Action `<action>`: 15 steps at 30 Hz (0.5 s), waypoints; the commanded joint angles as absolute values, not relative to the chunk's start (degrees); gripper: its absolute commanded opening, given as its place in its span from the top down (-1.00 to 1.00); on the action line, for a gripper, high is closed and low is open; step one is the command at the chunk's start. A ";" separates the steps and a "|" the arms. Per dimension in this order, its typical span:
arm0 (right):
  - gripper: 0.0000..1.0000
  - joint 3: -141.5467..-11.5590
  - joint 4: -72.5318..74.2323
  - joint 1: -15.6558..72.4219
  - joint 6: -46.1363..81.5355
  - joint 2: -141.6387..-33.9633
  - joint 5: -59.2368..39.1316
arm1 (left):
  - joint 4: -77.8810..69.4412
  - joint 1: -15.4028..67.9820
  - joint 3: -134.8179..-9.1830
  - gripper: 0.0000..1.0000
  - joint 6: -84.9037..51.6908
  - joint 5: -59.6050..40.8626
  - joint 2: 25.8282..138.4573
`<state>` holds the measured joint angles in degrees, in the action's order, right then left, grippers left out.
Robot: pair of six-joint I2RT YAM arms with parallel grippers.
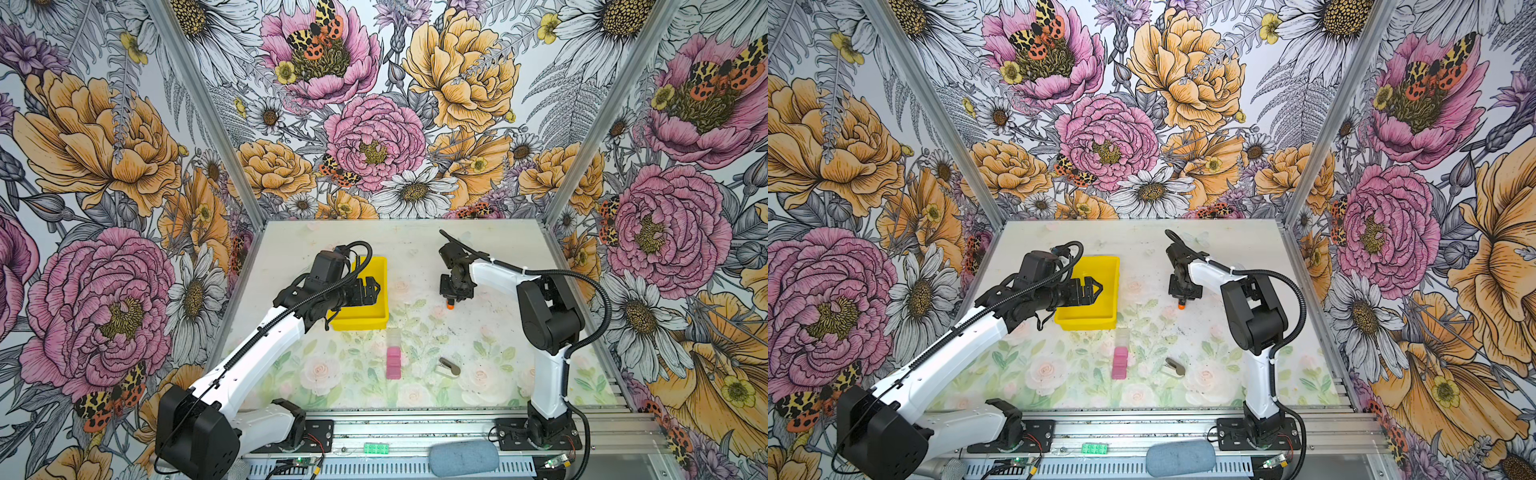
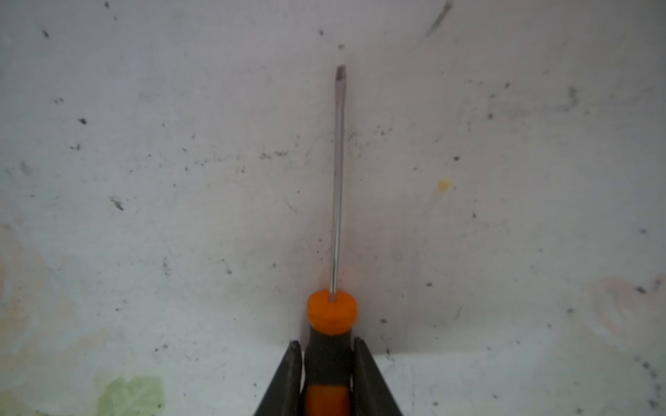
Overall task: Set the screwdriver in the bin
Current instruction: 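Lower the right gripper and close it on the screwdriver handle, then lift the screwdriver with the right gripper and carry it over the yellow bin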
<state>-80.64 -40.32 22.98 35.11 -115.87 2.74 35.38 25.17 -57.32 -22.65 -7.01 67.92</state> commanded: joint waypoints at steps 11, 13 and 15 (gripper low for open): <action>0.46 -76.89 -42.21 23.13 36.10 -116.51 6.14 | 34.51 22.44 -54.17 -0.97 -24.13 -5.77 62.43; 0.59 -76.48 -41.95 23.12 36.26 -116.55 6.15 | 34.49 21.69 -53.63 -0.97 -24.26 -6.30 61.92; 0.71 -75.85 -41.37 23.13 36.66 -116.19 6.07 | 34.49 20.81 -53.36 -0.97 -24.44 -7.22 61.74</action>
